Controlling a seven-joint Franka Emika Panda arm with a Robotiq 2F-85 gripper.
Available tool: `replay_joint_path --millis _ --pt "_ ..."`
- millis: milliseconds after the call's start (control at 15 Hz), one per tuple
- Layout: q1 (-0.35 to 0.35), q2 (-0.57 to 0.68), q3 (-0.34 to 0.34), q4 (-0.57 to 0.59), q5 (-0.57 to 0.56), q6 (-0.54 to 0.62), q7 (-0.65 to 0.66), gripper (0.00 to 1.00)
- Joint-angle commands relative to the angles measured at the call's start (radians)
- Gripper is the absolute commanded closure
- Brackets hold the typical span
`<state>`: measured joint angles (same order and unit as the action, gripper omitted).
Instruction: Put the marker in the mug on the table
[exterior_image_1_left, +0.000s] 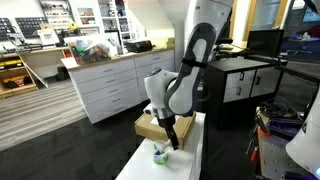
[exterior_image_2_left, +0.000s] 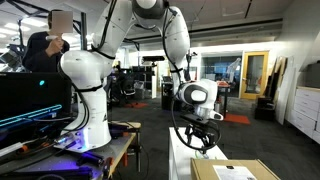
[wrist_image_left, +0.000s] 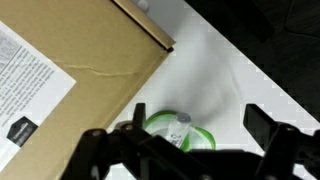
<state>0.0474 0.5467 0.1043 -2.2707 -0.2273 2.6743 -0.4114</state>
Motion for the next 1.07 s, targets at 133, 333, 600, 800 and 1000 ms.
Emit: replay_joint_path --millis 133,333,600,800,1000 --pt "-0.018 0.065 0.014 0.043 -0.018 0.025 -0.037 0.25" --pt "-0.005 0.070 0.006 0.053 -0.036 0.020 -0.034 0.40" --pt "0.001 0.065 0.000 0.058 -0.069 0.016 -0.031 0.64" --pt "0.004 0.063 -0.004 0.059 -0.089 0.015 -0.029 0.85" --pt "0.007 0.057 -0.009 0.054 -0.107 0.016 -0.026 0.96"
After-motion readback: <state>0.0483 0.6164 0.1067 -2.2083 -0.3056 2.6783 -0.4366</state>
